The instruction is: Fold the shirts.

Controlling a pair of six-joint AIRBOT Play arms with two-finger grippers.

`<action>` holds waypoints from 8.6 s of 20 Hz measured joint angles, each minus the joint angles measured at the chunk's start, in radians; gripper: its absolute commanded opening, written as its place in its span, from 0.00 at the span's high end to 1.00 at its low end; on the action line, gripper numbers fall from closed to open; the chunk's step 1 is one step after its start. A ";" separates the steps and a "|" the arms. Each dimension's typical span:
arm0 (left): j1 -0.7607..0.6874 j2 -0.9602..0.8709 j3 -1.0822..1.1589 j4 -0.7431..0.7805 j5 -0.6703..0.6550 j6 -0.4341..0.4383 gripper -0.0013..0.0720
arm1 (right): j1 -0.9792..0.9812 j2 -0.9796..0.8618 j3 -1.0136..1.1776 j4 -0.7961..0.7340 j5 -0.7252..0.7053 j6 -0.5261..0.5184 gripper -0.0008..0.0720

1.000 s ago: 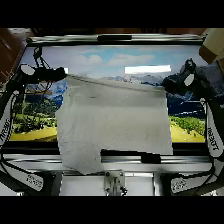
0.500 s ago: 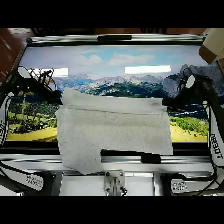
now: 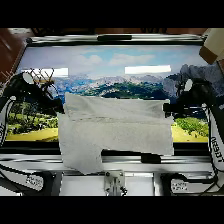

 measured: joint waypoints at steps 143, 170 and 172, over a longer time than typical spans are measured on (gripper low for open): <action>0.251 0.460 -0.135 -0.472 0.302 0.170 0.94 | 0.421 -0.045 0.214 0.664 -0.323 0.033 0.07; 0.208 0.457 -0.139 -0.473 0.329 0.173 0.94 | 0.163 0.044 -0.020 0.605 -0.522 -0.019 0.89; 0.207 0.456 -0.139 -0.473 0.319 0.173 0.94 | 0.024 0.105 0.010 0.479 -0.455 0.031 0.89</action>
